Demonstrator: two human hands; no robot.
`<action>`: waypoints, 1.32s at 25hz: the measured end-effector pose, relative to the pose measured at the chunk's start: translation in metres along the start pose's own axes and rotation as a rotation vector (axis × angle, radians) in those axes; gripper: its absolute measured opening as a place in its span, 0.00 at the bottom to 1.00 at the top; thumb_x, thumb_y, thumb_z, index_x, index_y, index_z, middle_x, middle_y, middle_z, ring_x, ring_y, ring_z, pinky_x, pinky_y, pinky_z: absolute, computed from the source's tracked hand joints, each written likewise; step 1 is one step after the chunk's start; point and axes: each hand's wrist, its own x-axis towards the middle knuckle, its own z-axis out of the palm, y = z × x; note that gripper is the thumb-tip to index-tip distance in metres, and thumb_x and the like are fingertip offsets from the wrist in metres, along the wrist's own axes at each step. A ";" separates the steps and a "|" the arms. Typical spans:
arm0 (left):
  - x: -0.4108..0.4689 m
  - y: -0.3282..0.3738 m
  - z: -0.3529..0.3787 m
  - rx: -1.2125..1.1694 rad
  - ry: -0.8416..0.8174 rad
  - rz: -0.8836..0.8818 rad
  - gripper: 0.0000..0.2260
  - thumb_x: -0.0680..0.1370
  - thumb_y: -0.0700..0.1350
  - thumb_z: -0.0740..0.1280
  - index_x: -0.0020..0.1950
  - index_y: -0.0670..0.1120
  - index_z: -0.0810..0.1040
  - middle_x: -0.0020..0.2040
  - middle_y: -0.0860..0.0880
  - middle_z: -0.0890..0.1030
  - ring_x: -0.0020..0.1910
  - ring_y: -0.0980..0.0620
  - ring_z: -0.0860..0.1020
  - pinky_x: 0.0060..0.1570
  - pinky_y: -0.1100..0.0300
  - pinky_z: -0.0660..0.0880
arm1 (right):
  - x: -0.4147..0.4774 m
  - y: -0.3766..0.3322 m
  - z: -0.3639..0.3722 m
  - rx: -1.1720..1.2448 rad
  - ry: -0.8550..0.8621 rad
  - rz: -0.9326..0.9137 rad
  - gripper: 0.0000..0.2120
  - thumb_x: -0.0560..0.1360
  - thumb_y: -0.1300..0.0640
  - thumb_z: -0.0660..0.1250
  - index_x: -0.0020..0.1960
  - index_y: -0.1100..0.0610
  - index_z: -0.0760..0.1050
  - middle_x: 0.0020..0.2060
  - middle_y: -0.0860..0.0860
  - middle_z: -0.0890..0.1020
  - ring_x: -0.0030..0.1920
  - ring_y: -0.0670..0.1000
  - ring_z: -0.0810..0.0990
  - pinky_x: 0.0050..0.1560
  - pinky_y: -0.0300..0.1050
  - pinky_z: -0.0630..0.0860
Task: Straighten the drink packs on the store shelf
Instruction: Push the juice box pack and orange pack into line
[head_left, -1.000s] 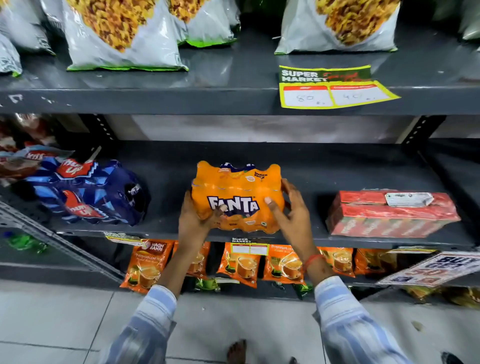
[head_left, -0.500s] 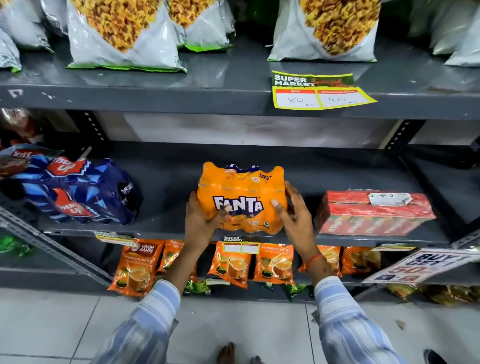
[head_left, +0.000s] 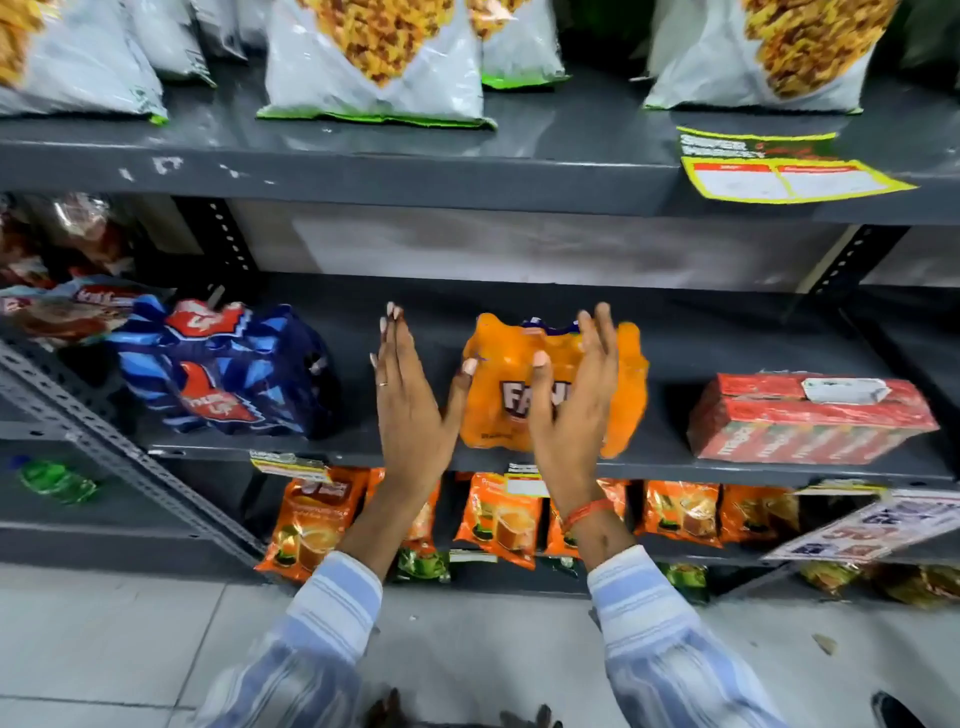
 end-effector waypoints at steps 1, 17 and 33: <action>0.008 -0.010 -0.018 0.012 0.047 0.037 0.34 0.78 0.55 0.60 0.76 0.43 0.47 0.78 0.44 0.53 0.77 0.50 0.50 0.75 0.57 0.45 | -0.005 -0.014 0.023 0.048 -0.003 -0.013 0.21 0.78 0.57 0.60 0.69 0.61 0.65 0.72 0.59 0.65 0.73 0.52 0.62 0.72 0.39 0.60; 0.086 -0.236 -0.196 0.092 -0.076 -0.263 0.35 0.71 0.54 0.72 0.73 0.51 0.58 0.69 0.37 0.68 0.65 0.35 0.70 0.61 0.38 0.72 | -0.057 -0.055 0.232 0.137 -0.665 0.183 0.35 0.71 0.45 0.68 0.73 0.49 0.58 0.73 0.53 0.66 0.71 0.55 0.66 0.69 0.62 0.67; 0.065 -0.203 -0.158 0.086 -0.081 -0.226 0.32 0.74 0.51 0.69 0.74 0.50 0.57 0.73 0.37 0.63 0.71 0.35 0.63 0.67 0.39 0.64 | -0.050 -0.034 0.185 0.226 -0.682 0.263 0.34 0.70 0.39 0.67 0.72 0.39 0.56 0.73 0.50 0.64 0.71 0.52 0.67 0.63 0.62 0.74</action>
